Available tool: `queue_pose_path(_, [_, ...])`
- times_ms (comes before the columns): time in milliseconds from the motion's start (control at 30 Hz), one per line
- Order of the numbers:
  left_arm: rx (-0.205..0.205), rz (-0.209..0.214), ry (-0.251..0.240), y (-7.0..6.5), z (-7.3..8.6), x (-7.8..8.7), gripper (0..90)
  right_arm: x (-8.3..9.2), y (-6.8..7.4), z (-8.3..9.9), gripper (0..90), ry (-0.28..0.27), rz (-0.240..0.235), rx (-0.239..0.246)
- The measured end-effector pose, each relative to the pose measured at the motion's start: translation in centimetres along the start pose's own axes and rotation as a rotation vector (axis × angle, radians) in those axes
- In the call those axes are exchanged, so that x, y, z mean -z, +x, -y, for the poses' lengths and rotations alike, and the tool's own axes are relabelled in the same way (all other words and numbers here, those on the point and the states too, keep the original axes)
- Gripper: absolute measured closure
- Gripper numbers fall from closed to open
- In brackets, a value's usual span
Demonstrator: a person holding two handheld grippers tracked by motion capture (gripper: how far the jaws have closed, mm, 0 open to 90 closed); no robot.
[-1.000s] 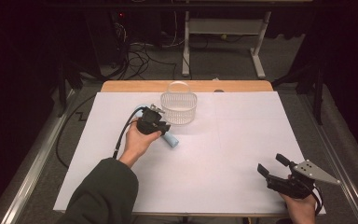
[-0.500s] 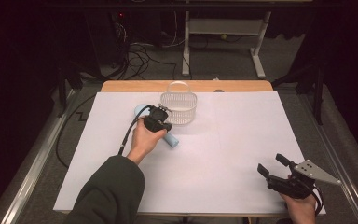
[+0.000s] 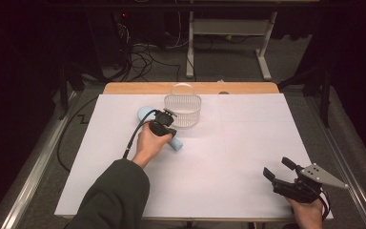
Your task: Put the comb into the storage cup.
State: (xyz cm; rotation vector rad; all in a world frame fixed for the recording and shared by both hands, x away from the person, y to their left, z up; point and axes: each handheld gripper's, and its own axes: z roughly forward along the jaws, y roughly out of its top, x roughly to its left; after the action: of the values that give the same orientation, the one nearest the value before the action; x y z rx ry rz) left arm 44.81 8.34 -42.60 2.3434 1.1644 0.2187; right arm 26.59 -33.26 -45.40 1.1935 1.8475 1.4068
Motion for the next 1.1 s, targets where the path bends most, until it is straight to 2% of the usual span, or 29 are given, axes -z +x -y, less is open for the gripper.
queue_pose_path(1100, [-0.002, 0.000, 0.012, 0.40, 0.68, 0.49, 90.0, 0.03, 0.04, 0.00, 16.5, 0.001, -0.001, 0.001])
